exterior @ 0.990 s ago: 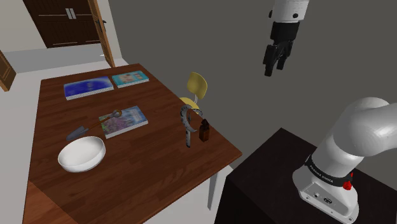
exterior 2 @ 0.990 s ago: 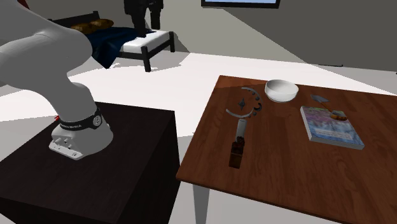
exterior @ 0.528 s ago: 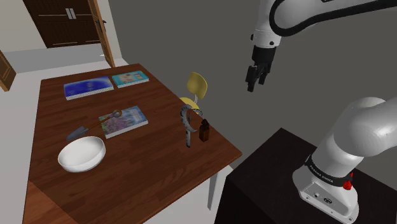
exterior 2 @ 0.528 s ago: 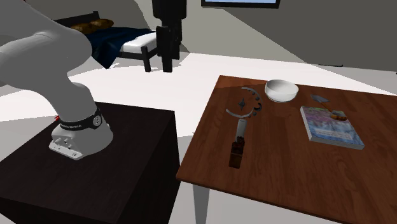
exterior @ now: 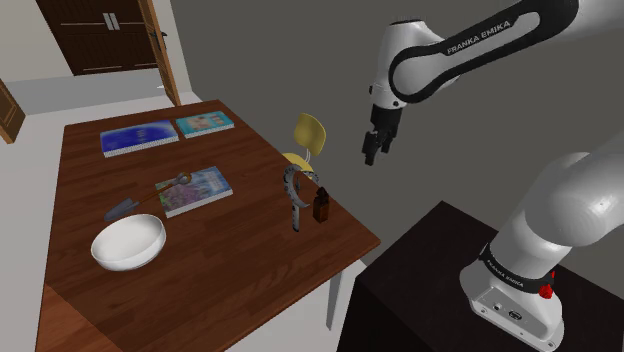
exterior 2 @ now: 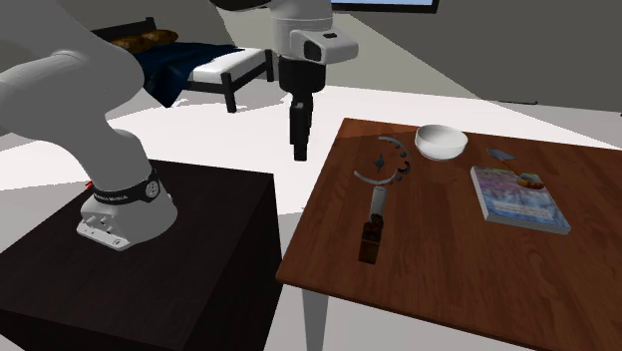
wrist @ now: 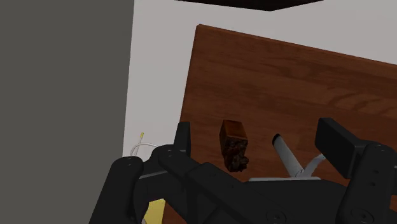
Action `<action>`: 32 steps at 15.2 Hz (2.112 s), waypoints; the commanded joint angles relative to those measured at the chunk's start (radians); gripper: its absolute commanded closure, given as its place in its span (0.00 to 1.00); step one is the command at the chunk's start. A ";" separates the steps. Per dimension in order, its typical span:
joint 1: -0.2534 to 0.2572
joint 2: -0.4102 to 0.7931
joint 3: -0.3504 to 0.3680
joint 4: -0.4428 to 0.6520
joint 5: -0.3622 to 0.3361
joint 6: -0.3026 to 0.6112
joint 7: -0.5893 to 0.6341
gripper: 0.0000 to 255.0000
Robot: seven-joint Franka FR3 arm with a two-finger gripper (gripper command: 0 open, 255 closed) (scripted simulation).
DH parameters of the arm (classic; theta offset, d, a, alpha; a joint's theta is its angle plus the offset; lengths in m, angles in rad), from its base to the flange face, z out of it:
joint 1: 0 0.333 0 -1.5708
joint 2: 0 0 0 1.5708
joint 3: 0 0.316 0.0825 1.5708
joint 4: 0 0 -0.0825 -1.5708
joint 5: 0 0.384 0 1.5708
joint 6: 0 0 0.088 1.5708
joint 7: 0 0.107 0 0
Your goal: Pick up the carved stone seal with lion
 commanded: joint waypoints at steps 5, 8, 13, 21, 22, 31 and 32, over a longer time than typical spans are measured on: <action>0.004 0.243 0.017 0.031 -0.016 0.240 -0.008 0.00; 0.004 0.371 0.022 0.068 -0.035 0.342 -0.008 0.00; 0.010 0.584 0.022 0.161 -0.082 0.481 0.004 0.00; 0.041 0.850 -0.002 0.315 -0.143 0.615 0.022 0.00; 0.043 0.864 -0.005 0.318 -0.146 0.626 0.024 0.00; 0.055 0.926 -0.018 0.334 -0.158 0.672 0.034 1.00; 0.055 0.927 -0.018 0.335 -0.158 0.673 0.034 1.00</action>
